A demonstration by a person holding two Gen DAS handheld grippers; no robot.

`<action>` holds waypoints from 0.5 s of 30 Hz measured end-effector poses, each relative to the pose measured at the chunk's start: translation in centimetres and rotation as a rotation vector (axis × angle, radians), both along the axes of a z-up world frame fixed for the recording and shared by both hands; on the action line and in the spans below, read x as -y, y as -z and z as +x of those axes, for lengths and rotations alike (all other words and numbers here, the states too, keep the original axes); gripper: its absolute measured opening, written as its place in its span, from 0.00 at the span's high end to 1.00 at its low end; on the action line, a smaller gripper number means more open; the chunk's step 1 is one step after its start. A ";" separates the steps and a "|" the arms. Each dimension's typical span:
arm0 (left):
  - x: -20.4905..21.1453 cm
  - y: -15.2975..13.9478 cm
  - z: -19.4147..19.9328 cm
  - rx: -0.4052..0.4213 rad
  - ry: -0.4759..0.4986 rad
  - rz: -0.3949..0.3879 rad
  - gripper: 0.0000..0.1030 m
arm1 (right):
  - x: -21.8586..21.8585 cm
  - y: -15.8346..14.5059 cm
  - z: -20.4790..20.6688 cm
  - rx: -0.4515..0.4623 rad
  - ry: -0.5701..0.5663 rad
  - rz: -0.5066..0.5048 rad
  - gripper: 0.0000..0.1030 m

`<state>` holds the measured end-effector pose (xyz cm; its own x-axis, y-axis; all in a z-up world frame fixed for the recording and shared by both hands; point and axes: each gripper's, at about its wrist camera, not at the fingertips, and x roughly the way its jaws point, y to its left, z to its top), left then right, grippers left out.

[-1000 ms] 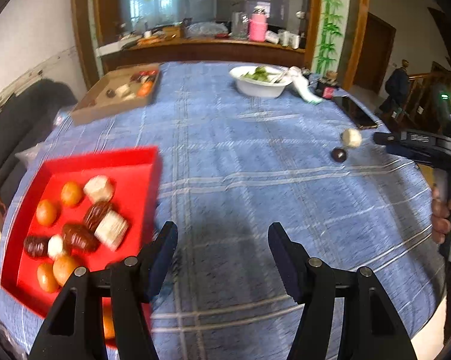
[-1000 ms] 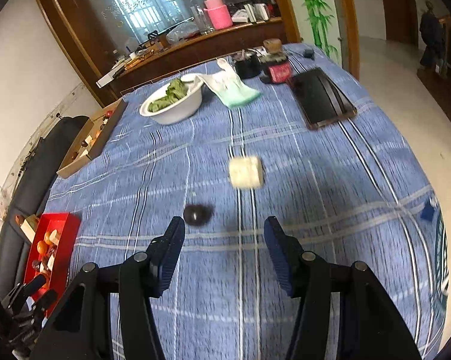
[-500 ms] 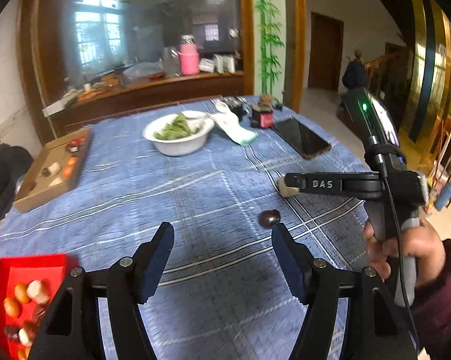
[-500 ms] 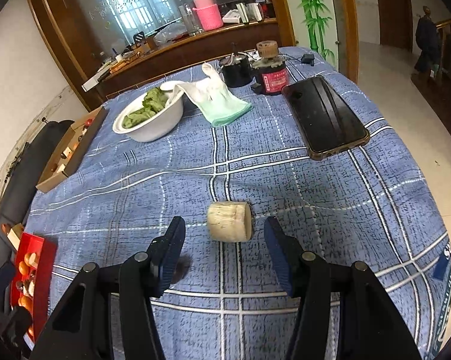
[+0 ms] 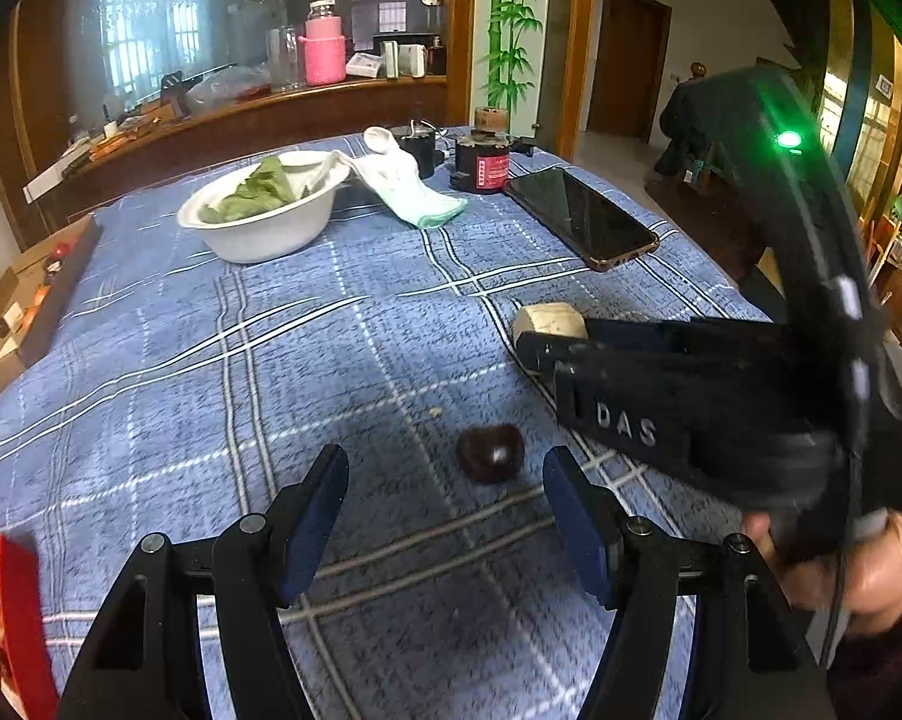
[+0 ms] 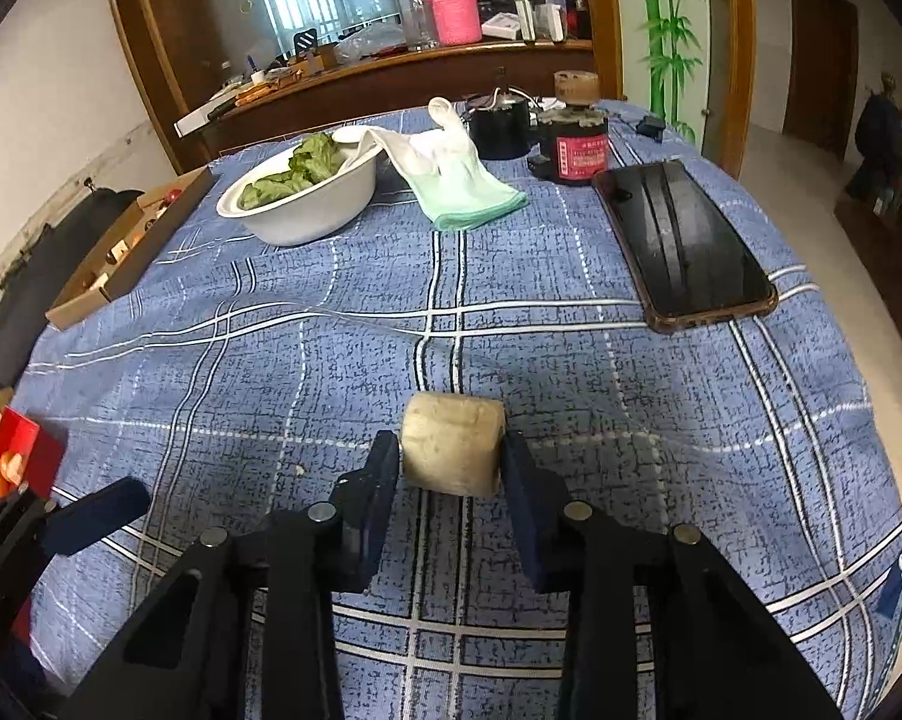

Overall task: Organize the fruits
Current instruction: 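Grasp the dark round nut with the left tool while the right tool grasps a white yam piece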

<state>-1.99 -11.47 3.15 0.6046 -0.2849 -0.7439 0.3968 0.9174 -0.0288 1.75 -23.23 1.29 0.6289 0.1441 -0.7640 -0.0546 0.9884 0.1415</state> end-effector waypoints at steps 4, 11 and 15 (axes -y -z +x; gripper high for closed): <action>1.0 0.5 0.8 -0.008 0.028 0.007 0.36 | 0.6 -0.1 -0.1 -0.001 0.012 0.027 0.70; 2.3 1.9 1.8 -0.036 0.057 0.041 0.49 | 2.3 -0.8 -0.7 0.014 0.051 0.088 0.70; 2.4 2.7 2.2 -0.066 0.056 0.037 0.60 | 1.9 -0.6 -0.7 0.011 0.040 0.084 0.70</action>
<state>0.24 -13.83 0.48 0.5376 -0.2882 -0.7924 0.4460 0.8947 -0.0228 1.09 -25.17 1.93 0.6438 0.1819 -0.7433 -0.0171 0.9745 0.2237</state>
